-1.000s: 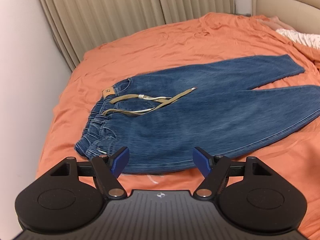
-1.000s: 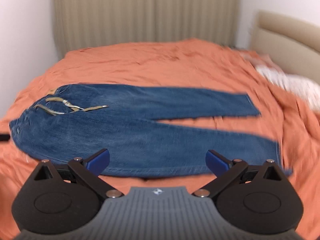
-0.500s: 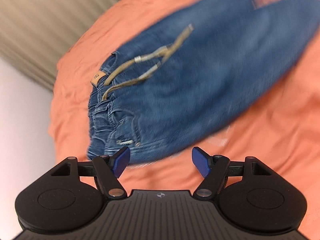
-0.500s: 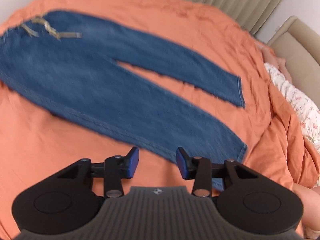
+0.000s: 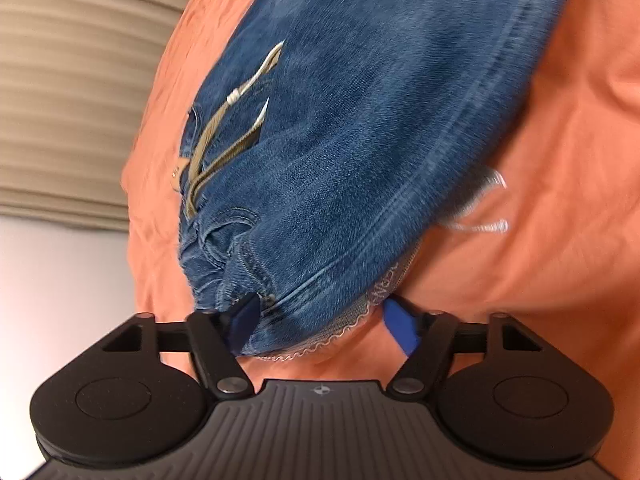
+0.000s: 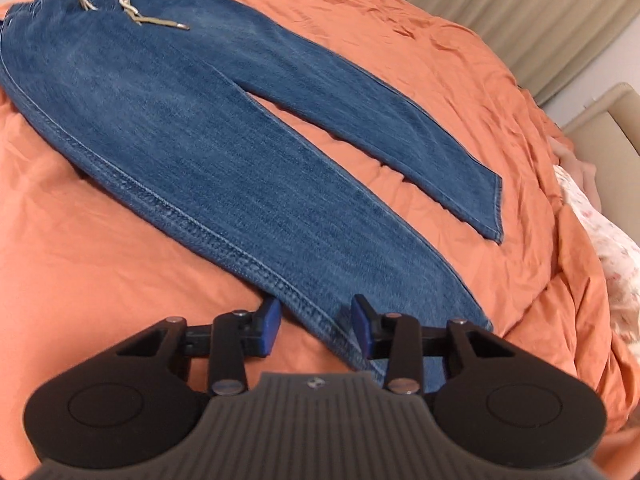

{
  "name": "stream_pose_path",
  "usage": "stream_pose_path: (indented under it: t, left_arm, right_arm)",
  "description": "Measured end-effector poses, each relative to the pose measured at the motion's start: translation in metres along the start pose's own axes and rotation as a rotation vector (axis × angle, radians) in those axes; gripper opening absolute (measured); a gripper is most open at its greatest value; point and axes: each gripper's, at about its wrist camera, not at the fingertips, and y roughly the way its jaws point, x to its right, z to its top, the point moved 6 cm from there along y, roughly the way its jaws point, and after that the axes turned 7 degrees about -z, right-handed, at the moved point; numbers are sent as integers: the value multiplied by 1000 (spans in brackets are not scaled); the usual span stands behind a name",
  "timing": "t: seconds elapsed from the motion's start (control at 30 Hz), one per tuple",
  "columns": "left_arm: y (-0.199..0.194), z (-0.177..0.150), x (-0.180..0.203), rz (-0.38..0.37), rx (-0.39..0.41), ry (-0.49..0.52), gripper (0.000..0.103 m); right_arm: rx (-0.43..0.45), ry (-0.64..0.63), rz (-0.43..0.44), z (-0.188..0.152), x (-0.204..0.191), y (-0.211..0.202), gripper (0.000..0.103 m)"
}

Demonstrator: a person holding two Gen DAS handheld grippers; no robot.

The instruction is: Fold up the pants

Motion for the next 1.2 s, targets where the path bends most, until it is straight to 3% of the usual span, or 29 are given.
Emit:
stream_pose_path:
  t: [0.07,0.13,0.23,0.47,0.63,0.87,1.07,1.2]
  left_arm:
    - [0,2,-1,-10,-1,-18,63]
    - [-4,1,-1,-21,2,-7,42]
    - [-16,2,-5,-30,18,-24,20]
    - [-42,8,-38,-69,74,-210,1]
    - [-61,32,-95,-38,158,-370,1]
    - [-46,91,-171,22,186,-448,1]
    - [7,154,-226,70,154,-441,1]
    - [58,189,-252,57,121,-440,1]
  right_arm:
    - [-8,-39,14,6,-5,4,17]
    - [-17,-103,16,12,-11,9,11]
    - [-22,-192,16,19,-17,12,2]
    - [-3,-275,-17,47,-2,8,0]
    - [33,-277,-107,88,23,10,0]
    - [35,-227,-228,160,66,49,0]
    - [6,-216,-278,226,97,109,0]
    - [-18,-206,-286,264,112,164,0]
